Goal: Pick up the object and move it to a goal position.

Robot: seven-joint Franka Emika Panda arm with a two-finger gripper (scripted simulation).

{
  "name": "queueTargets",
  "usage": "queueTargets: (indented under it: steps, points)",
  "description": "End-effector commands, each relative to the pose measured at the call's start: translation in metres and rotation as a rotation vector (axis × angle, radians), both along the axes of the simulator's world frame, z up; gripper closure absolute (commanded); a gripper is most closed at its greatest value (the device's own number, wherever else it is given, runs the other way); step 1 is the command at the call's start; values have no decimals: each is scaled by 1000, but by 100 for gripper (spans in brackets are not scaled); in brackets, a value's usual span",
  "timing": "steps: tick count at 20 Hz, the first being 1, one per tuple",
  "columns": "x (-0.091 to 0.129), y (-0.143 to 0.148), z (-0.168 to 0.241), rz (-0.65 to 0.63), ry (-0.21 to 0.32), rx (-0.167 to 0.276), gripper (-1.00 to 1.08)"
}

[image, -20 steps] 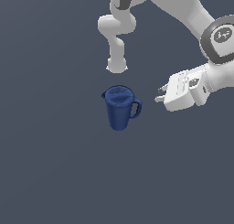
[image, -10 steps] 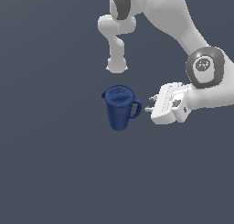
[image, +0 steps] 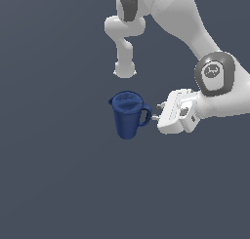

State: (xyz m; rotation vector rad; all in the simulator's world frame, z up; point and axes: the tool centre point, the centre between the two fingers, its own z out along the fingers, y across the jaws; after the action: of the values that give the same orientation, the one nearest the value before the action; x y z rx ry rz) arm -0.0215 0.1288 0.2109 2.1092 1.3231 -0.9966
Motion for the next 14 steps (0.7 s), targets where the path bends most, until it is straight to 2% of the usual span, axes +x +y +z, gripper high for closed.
queueTargets:
  steps: [1, 14]
  points:
    - [0, 1, 0, 1, 0, 0, -20]
    - [-9, -19, -16, 1, 1, 0, -20]
